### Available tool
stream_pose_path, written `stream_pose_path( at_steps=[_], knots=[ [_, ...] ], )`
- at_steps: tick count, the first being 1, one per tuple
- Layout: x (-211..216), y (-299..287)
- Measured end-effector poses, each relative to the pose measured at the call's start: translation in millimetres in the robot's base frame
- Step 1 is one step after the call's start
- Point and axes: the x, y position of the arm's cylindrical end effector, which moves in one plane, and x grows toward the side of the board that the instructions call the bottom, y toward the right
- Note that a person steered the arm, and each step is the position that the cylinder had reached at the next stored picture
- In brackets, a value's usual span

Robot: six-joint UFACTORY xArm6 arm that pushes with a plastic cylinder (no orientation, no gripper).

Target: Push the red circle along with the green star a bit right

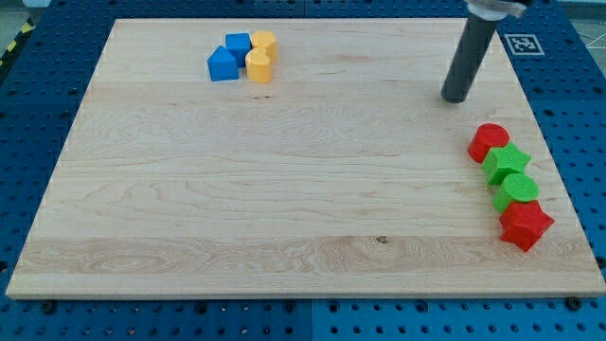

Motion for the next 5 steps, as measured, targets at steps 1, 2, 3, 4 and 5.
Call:
stream_pose_path(
  at_steps=[1,2,3,4,5],
  knots=[
    [38.6,-5.3],
    [67.9,-5.5],
    [88.5,-6.4],
    [94.1,-6.4],
    [92.2,-6.4]
  ],
)
